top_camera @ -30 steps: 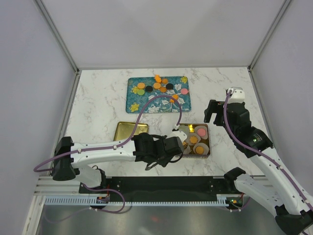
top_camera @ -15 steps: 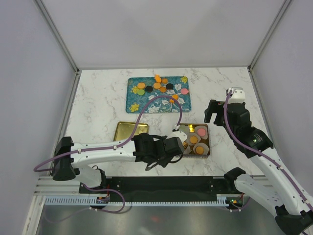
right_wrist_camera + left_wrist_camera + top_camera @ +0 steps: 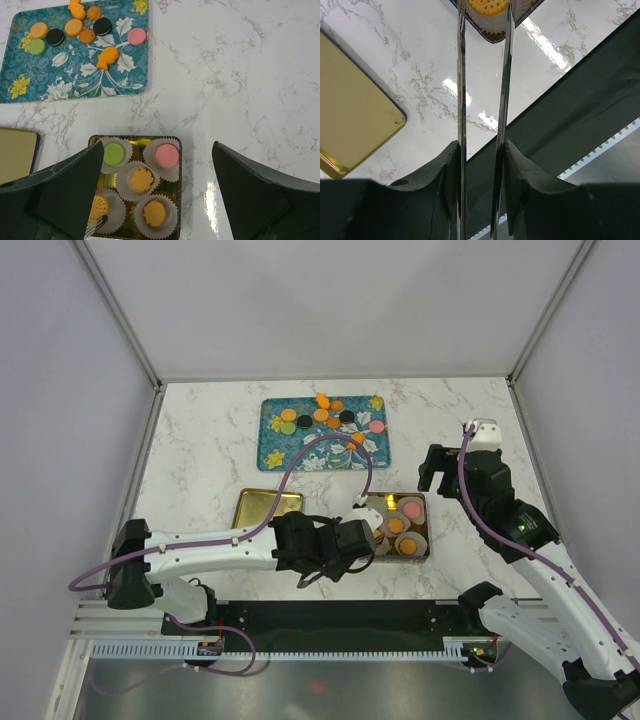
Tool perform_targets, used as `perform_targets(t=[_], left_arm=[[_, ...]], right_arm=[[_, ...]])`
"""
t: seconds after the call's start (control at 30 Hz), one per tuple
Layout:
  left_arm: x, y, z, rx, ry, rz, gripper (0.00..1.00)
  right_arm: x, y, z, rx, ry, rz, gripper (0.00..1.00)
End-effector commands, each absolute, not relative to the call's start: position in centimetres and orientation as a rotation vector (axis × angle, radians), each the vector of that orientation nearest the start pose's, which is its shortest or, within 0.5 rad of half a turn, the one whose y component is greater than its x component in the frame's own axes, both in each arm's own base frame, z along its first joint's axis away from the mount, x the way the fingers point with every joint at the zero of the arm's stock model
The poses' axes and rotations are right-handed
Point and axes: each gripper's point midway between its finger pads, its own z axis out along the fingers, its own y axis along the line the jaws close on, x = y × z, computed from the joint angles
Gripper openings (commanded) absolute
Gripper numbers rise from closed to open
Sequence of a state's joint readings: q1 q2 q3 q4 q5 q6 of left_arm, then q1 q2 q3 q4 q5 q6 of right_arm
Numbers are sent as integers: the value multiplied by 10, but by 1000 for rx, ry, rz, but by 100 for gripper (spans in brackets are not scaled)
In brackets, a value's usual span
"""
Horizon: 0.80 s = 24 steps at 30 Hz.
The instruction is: Pack the cookies
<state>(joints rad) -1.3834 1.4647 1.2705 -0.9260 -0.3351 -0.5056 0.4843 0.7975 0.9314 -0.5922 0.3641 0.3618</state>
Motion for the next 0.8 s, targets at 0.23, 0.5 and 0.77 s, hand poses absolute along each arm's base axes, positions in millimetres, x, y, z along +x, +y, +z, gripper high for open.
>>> perform_targets(t=[0.23,0.5,0.77], left_arm=[[97,-320,165,959,2380,-288,43],[97,-324,167,959,2377,-294,43],[104,-345,171,910,2347,-341,68]], right_arm=[[262,80,270,120,1950,183,98],[260,80,270,119,1951,186,98],[260,79,270,121,1949,186,98]])
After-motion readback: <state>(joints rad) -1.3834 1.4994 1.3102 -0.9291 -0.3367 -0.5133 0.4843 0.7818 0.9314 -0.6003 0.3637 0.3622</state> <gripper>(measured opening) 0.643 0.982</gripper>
